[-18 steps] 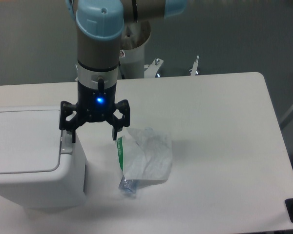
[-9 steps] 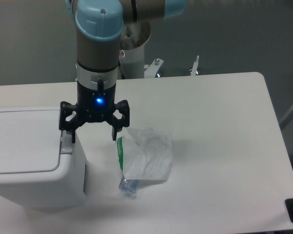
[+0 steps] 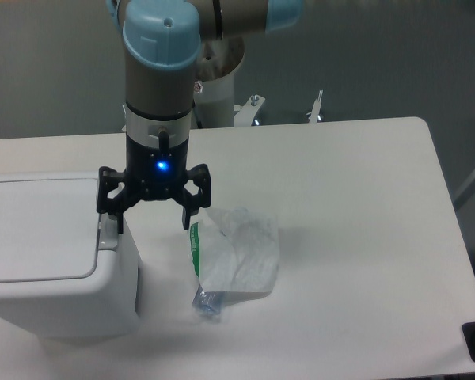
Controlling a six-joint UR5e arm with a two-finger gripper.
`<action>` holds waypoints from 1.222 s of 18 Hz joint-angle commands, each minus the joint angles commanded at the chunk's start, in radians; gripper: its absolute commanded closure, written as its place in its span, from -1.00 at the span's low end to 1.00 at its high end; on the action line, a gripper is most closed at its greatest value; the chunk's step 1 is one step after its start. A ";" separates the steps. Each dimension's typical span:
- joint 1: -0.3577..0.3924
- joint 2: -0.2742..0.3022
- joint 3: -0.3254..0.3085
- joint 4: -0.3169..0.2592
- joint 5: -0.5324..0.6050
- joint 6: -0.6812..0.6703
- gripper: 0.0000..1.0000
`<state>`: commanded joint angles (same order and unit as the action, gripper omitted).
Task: Open the trash can
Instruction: 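Press down on the trash can lid button with the gripper, then lift the gripper up and away from the opened trash can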
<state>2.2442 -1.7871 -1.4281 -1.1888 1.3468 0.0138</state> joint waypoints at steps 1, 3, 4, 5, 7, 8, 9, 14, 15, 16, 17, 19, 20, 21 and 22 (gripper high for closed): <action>0.000 0.000 -0.002 0.000 0.000 -0.002 -1.00; 0.000 0.000 -0.003 0.000 0.002 0.000 -1.00; 0.000 0.000 -0.006 0.000 0.002 0.000 -1.00; 0.000 0.002 -0.006 0.000 0.000 0.000 -1.00; 0.000 0.003 -0.006 0.000 0.000 0.000 -1.00; 0.000 0.003 -0.005 0.000 0.000 0.000 -1.00; 0.000 0.003 -0.006 0.000 0.002 0.000 -1.00; 0.018 0.031 0.031 0.002 -0.031 0.012 -1.00; 0.052 0.049 0.025 0.003 -0.031 0.018 -1.00; 0.086 0.057 0.021 0.003 -0.031 0.024 -1.00; 0.107 0.060 0.024 0.003 -0.029 0.032 -1.00; 0.161 0.061 0.026 0.008 -0.011 0.041 -1.00; 0.201 0.061 0.026 0.009 0.015 0.043 -1.00; 0.227 0.055 0.031 0.009 0.044 0.044 -1.00; 0.250 0.046 0.032 0.012 0.072 0.049 -1.00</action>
<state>2.4940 -1.7410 -1.3959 -1.1766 1.4187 0.0628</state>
